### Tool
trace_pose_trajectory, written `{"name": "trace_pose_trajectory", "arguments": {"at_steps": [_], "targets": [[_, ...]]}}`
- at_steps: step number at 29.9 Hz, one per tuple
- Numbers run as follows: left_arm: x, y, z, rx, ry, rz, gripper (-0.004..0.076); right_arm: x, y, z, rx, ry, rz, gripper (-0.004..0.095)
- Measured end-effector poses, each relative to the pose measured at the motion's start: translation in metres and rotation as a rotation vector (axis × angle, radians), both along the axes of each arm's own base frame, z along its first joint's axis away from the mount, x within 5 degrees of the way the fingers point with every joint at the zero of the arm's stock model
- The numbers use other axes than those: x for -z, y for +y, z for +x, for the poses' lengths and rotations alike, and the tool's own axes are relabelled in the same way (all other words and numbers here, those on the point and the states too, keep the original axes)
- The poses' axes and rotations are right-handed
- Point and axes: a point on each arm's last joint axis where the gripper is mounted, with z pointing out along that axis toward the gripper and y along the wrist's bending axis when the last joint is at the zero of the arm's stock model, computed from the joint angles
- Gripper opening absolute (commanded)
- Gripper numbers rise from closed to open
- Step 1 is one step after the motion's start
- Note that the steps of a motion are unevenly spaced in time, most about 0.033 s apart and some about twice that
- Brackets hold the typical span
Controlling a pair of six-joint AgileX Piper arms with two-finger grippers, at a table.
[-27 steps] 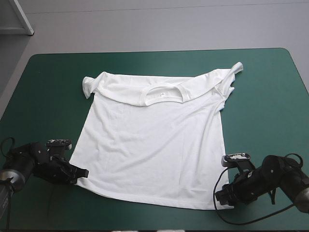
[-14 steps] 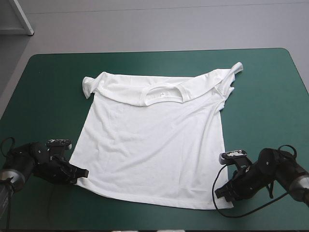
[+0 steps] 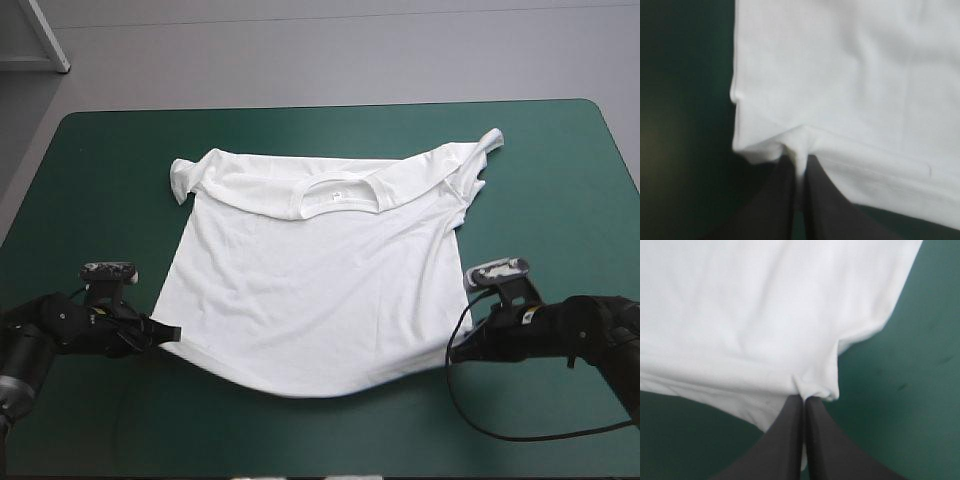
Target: Fold the cloth
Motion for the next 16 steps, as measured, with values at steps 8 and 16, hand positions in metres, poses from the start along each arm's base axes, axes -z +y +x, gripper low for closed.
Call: {"name": "trace_pose_trajectory", "arguments": {"at_steps": [8,16], "targets": [[-0.112,-0.005,0.013,-0.002,-0.449,-0.043,0.0019,-0.140,-0.006,0.008,0.029,-0.500,0.021,-0.0004],[-0.242,-0.008,0.027,0.096,-0.940,0.026,0.0019,-0.256,-0.006,0.012,0.041,-0.892,0.089,-0.0004]]}}
